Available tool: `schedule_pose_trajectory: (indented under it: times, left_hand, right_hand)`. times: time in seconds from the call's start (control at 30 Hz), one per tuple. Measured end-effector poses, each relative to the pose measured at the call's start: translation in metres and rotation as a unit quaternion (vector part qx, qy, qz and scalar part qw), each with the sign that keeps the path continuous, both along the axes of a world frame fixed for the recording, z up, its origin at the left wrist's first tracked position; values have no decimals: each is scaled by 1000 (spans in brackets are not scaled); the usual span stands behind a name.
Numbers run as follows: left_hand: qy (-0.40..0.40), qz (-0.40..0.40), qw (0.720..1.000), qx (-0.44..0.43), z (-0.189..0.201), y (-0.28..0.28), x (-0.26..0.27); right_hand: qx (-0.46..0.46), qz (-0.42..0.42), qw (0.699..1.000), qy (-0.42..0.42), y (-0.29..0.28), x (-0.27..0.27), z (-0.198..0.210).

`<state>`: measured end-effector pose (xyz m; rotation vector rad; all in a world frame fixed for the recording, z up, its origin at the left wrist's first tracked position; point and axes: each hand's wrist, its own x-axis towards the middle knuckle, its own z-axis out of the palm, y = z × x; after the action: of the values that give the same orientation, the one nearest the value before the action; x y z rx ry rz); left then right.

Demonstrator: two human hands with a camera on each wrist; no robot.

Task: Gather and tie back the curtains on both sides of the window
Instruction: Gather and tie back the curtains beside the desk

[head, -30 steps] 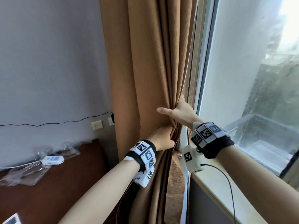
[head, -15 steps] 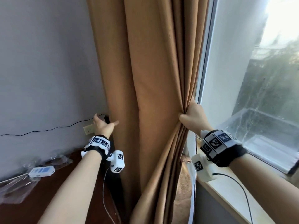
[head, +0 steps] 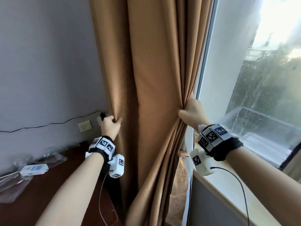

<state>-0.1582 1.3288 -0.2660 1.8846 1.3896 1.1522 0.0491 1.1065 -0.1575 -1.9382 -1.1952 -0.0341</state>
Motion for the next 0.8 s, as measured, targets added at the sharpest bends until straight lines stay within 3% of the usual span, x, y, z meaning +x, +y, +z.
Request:
schedule_pose_trajectory:
  times: [0.13, 0.27, 0.4, 0.53, 0.8]
  left_hand:
    - [31, -14, 992, 118, 5, -60, -3]
    - [70, -104, 955, 269, 10, -121, 5]
    - [97, -150, 925, 335, 14, -165, 23]
    - [130, -176, 918, 331, 19, -188, 43]
    - [202, -203, 937, 199, 40, -198, 85]
  right_hand:
    - [7, -3, 1000, 7, 1, -2, -2]
    - [10, -5, 1000, 9, -1, -11, -1]
    - [6, 6, 1000, 13, -4, -18, 1]
    - [6, 10, 1000, 23, -8, -21, 2]
    - [10, 45, 998, 36, -16, -24, 2]
